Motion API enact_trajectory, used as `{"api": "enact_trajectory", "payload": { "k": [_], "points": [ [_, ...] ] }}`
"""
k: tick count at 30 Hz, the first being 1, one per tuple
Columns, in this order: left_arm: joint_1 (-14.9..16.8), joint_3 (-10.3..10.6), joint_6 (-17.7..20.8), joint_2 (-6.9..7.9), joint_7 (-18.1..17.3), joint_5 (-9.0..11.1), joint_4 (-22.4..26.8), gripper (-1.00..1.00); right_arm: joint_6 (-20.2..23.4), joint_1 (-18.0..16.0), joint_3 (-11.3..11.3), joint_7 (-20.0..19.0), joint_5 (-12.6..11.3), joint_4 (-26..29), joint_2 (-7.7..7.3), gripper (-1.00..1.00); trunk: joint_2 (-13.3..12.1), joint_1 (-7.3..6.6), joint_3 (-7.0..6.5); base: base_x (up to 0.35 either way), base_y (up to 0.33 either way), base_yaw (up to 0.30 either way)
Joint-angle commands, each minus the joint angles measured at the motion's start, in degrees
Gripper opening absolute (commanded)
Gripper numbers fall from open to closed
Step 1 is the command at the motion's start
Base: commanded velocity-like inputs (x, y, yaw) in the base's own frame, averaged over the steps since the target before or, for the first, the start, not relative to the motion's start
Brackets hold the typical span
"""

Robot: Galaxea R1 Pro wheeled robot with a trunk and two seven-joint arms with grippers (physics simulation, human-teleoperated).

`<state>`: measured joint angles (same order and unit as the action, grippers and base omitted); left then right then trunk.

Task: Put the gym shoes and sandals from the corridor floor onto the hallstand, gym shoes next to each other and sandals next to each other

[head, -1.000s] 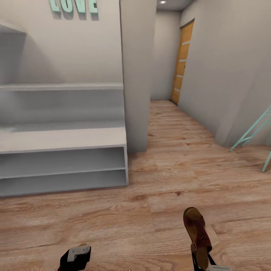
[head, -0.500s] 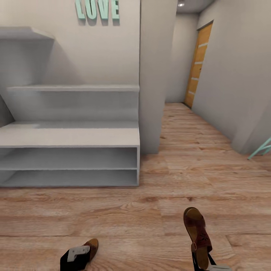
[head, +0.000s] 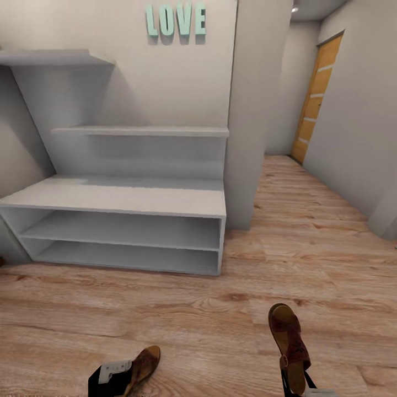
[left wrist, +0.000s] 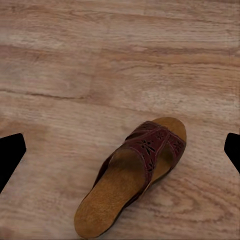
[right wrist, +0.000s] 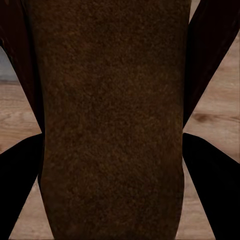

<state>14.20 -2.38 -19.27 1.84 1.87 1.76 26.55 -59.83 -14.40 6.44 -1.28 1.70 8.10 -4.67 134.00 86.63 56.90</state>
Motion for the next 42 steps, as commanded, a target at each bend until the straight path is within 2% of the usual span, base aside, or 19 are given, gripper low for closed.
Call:
{"api": "enact_trajectory", "payload": {
  "k": [1,26,42],
  "points": [
    [0.0,0.1,-0.2,0.00,0.1,0.2,-0.1,1.00,-0.2,0.0,0.3,-0.1,0.2,0.0,-0.01,-1.00,0.0,-0.01,-0.01,0.000,0.225,0.217],
    [0.0,0.1,-0.2,0.00,0.1,0.2,0.0,1.00,-0.2,0.0,0.3,-0.1,0.2,0.0,0.01,-1.00,0.0,-0.01,-1.43,0.000,0.303,0.216],
    [0.0,0.1,-0.2,0.00,0.2,0.9,-0.1,1.00,-0.2,0.0,0.3,-0.1,0.2,0.0,-0.06,-1.00,0.0,-0.01,-1.55,0.072,0.315,0.028]
  ]
}}
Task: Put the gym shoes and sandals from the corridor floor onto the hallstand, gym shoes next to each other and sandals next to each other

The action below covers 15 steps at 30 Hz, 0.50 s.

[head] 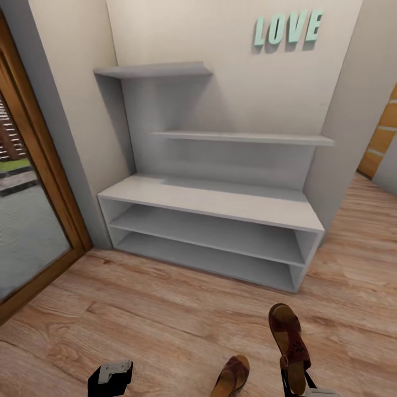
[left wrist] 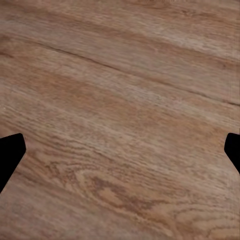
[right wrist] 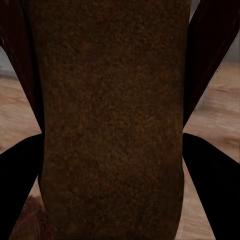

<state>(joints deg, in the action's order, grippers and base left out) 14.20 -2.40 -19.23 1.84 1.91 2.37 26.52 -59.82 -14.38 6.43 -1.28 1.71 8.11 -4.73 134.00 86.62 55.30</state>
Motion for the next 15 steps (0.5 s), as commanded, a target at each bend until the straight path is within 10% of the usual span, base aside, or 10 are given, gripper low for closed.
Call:
{"api": "enact_trajectory", "payload": {
  "k": [1,15],
  "points": [
    [0.0,0.1,-0.2,0.01,0.1,0.3,-0.1,1.00,-0.2,0.0,0.3,-0.1,0.2,0.0,0.04,-1.00,0.0,0.00,0.05,0.137,0.322,0.000],
    [0.0,0.1,-0.2,0.01,0.1,0.3,-0.1,1.00,-0.2,0.0,0.3,-0.1,0.2,0.0,0.02,-1.00,0.0,0.00,0.05,0.062,0.322,0.000]
  ]
}}
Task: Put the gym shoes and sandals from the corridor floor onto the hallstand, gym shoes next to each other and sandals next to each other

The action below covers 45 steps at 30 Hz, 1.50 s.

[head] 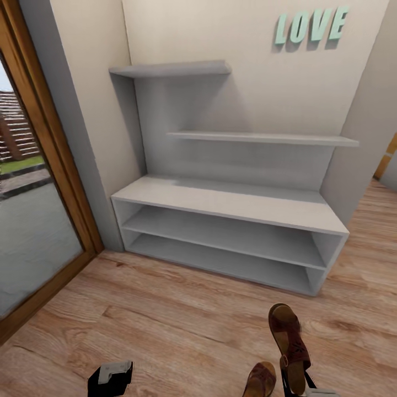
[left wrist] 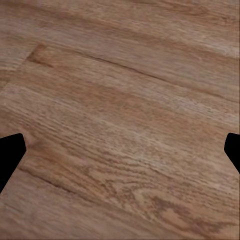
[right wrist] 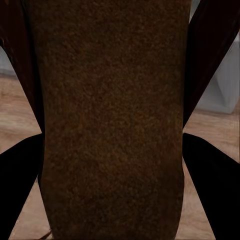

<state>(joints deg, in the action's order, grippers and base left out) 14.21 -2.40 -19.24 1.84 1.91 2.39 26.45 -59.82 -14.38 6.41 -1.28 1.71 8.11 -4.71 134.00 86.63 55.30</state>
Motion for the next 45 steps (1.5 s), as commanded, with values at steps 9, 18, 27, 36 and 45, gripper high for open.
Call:
{"api": "enact_trajectory", "payload": {
  "k": [9,18,27,36,45],
  "points": [
    [0.0,0.1,-0.2,0.01,0.1,0.2,0.0,1.00,-0.2,0.0,0.4,-0.1,0.2,0.0,0.01,-1.00,0.0,-0.01,0.05,0.045,0.328,0.000],
    [0.0,0.1,-0.2,0.01,0.1,0.2,0.1,1.00,-0.2,0.0,0.4,-0.1,0.1,0.0,0.01,-1.00,0.0,-0.01,0.05,0.134,0.333,0.000],
    [0.0,0.1,-0.2,0.01,0.1,0.2,0.1,1.00,-0.2,0.0,0.4,-0.1,0.1,0.0,0.00,-1.00,0.0,-0.01,0.05,0.157,0.332,0.000],
    [0.0,0.1,-0.2,0.01,0.1,0.2,0.1,1.00,-0.2,0.0,0.4,-0.1,0.1,0.0,-0.03,-1.00,0.0,-0.01,0.05,0.094,0.219,-0.075],
    [0.0,0.1,-0.2,0.01,0.1,0.2,0.1,1.00,-0.2,0.0,0.4,-0.1,0.2,0.0,-0.03,-1.00,0.0,-0.01,0.05,0.003,0.008,-0.288]
  ]
}}
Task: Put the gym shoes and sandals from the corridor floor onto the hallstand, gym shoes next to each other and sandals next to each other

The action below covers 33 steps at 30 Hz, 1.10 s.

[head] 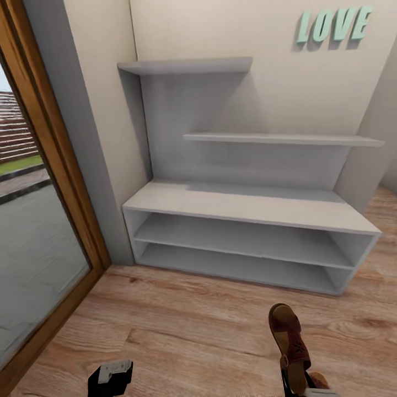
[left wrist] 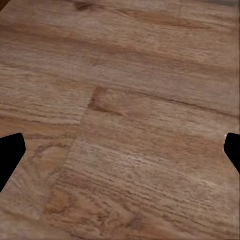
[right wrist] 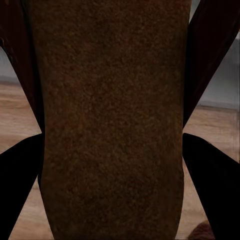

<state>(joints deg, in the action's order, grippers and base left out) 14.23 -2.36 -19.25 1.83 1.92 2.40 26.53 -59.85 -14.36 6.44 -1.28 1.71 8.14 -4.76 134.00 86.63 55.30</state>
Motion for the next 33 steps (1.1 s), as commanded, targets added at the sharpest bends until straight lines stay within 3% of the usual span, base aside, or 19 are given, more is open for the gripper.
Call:
{"api": "enact_trajectory", "payload": {
  "k": [1,33],
  "points": [
    [0.0,0.1,-0.2,0.01,0.1,0.2,0.0,1.00,-0.2,-0.1,0.3,-0.1,0.2,-0.1,0.02,-1.00,0.0,-0.01,0.05,0.000,0.001,-0.299],
    [0.0,0.1,-0.2,-0.03,0.1,0.2,-0.2,1.00,-0.2,-0.1,0.3,-0.1,0.1,-0.1,0.02,-1.00,0.0,-0.01,0.05,0.000,0.000,-0.299]
  ]
}}
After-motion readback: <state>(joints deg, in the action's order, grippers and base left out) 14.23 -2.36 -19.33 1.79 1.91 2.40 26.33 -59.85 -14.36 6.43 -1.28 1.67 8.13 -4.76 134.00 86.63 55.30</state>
